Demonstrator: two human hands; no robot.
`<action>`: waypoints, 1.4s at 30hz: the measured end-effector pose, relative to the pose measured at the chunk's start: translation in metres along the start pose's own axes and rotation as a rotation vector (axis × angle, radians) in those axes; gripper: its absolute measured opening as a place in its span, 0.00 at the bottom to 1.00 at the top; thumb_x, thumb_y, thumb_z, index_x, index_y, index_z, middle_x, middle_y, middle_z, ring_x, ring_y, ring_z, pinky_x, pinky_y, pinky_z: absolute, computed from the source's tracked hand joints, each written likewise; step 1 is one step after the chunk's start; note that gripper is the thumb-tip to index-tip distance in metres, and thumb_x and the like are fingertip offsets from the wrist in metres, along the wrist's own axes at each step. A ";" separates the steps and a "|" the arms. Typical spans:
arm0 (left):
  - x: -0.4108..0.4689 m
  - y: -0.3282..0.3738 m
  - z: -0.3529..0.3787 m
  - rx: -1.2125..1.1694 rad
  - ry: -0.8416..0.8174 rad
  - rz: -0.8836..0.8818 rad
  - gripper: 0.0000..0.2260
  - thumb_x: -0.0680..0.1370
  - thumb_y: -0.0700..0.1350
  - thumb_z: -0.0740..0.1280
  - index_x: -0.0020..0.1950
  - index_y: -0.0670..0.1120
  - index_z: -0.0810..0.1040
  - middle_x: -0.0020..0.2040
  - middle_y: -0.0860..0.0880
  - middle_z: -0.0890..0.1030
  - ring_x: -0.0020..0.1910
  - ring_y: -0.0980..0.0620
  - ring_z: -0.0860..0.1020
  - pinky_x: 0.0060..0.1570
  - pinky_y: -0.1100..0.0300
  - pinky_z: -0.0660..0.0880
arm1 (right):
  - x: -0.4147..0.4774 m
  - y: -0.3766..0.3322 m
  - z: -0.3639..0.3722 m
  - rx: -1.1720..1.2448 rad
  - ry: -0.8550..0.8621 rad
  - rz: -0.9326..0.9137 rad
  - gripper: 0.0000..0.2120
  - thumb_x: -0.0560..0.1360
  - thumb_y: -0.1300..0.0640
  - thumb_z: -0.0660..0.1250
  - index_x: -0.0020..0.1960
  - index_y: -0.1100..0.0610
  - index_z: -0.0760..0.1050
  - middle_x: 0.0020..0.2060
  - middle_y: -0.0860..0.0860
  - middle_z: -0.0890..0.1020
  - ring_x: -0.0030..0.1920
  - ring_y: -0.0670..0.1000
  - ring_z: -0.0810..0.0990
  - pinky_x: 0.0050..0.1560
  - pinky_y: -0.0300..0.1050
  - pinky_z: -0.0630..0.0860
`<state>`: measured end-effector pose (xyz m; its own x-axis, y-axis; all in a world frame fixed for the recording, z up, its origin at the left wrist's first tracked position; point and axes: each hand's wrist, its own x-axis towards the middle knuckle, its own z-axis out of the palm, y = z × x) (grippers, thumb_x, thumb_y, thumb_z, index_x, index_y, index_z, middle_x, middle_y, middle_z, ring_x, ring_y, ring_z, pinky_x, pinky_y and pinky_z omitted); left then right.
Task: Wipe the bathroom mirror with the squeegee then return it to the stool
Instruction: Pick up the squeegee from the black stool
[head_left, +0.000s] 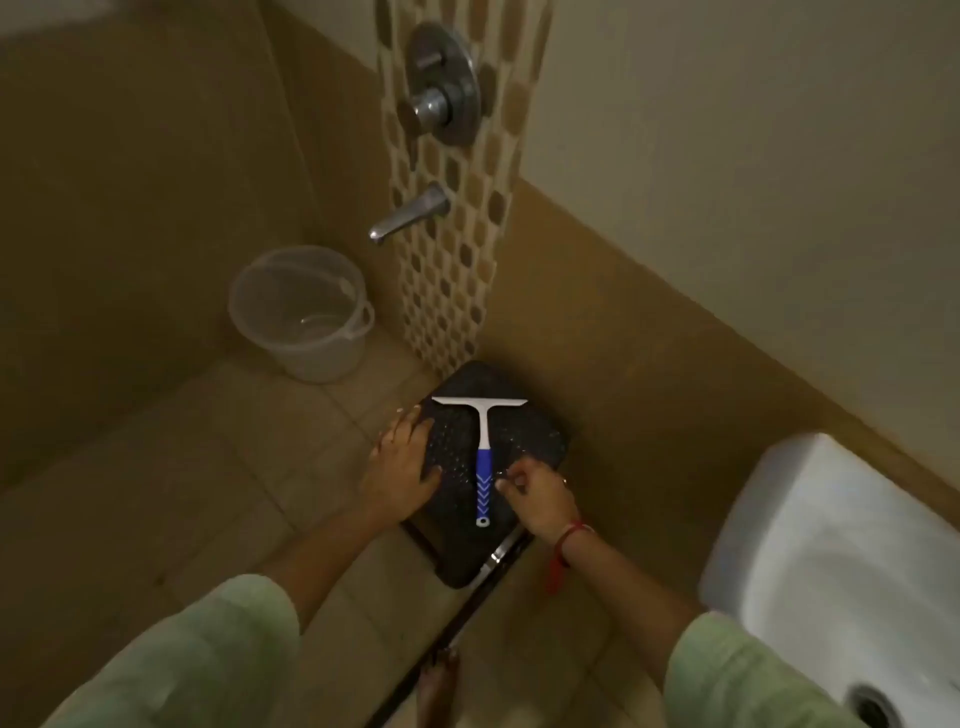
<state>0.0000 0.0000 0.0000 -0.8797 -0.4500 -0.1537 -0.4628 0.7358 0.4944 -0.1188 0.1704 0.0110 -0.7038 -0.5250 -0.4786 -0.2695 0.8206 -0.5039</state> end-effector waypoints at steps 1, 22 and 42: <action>0.002 -0.004 0.006 -0.021 0.002 -0.010 0.30 0.72 0.46 0.68 0.71 0.41 0.63 0.74 0.40 0.59 0.74 0.40 0.55 0.71 0.45 0.57 | 0.006 0.002 0.009 -0.013 -0.031 0.025 0.14 0.73 0.48 0.66 0.54 0.55 0.75 0.52 0.54 0.80 0.51 0.52 0.78 0.51 0.44 0.74; -0.029 -0.063 0.100 -0.167 0.075 -0.159 0.28 0.73 0.43 0.68 0.71 0.40 0.63 0.73 0.40 0.62 0.74 0.39 0.54 0.72 0.48 0.54 | 0.106 0.023 0.122 0.012 0.077 0.389 0.22 0.73 0.45 0.66 0.57 0.61 0.74 0.55 0.59 0.77 0.56 0.59 0.76 0.56 0.50 0.73; -0.074 -0.004 0.014 -0.191 0.246 -0.231 0.28 0.74 0.50 0.64 0.69 0.39 0.64 0.70 0.37 0.64 0.73 0.37 0.57 0.71 0.46 0.55 | -0.012 -0.036 -0.016 0.333 0.341 -0.058 0.11 0.76 0.54 0.62 0.56 0.54 0.64 0.42 0.51 0.78 0.33 0.43 0.76 0.29 0.32 0.67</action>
<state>0.0655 0.0374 -0.0024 -0.6913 -0.7180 -0.0816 -0.5969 0.5037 0.6244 -0.1114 0.1505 0.0464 -0.8843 -0.4183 -0.2075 -0.1288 0.6457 -0.7527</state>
